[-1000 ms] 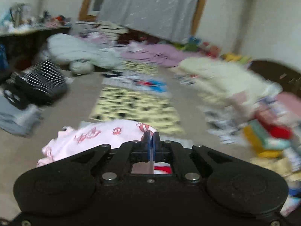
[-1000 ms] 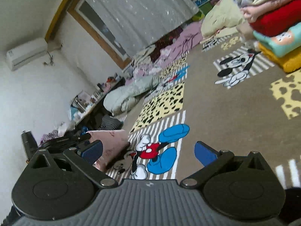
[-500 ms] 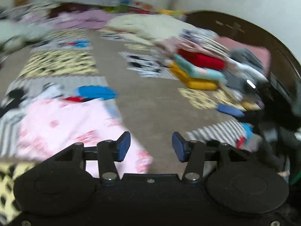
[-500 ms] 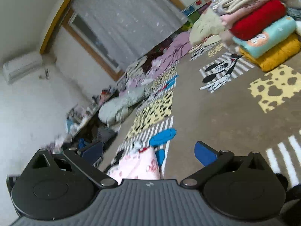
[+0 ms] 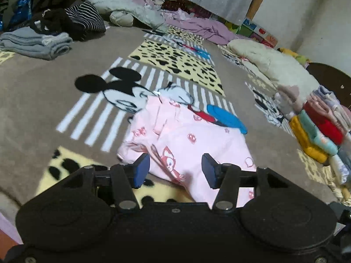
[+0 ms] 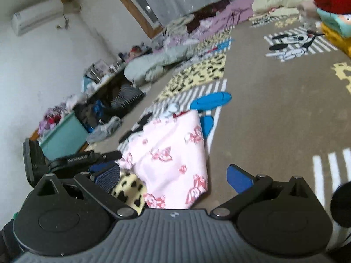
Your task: Fold clothes
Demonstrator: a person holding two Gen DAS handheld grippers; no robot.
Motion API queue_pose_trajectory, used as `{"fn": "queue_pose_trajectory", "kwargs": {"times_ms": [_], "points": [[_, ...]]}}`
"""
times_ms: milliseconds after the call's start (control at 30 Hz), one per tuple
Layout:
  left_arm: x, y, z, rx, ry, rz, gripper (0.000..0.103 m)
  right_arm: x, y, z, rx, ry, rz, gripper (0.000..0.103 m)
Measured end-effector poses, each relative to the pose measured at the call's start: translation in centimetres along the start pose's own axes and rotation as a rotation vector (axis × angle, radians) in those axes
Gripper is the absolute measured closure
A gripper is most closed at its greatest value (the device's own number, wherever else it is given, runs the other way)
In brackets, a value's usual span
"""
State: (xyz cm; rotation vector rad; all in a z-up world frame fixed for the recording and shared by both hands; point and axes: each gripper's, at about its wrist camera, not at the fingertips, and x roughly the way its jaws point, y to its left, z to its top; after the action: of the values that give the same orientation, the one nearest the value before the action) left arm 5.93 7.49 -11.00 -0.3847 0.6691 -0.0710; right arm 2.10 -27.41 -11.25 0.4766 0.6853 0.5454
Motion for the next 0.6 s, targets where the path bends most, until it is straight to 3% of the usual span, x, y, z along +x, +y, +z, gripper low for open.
{"fn": "queue_pose_trajectory", "kwargs": {"times_ms": [167,267,500,600], "points": [[0.9,1.9,0.8,-0.103,-0.095,0.048,0.052,0.4,-0.2,0.8,-0.027,0.021,-0.017,0.000],[2.4,3.8,2.0,-0.125,-0.066,0.088,0.055,1.3,-0.4,1.9,-0.045,0.033,-0.015,0.000],[6.1,6.9,4.0,-0.129,0.041,0.035,0.069,3.7,-0.6,4.4,-0.065,0.046,0.002,0.000],[7.6,6.5,4.6,-0.095,0.100,-0.002,0.098,4.5,-0.2,5.0,-0.033,0.025,0.027,0.000]]}}
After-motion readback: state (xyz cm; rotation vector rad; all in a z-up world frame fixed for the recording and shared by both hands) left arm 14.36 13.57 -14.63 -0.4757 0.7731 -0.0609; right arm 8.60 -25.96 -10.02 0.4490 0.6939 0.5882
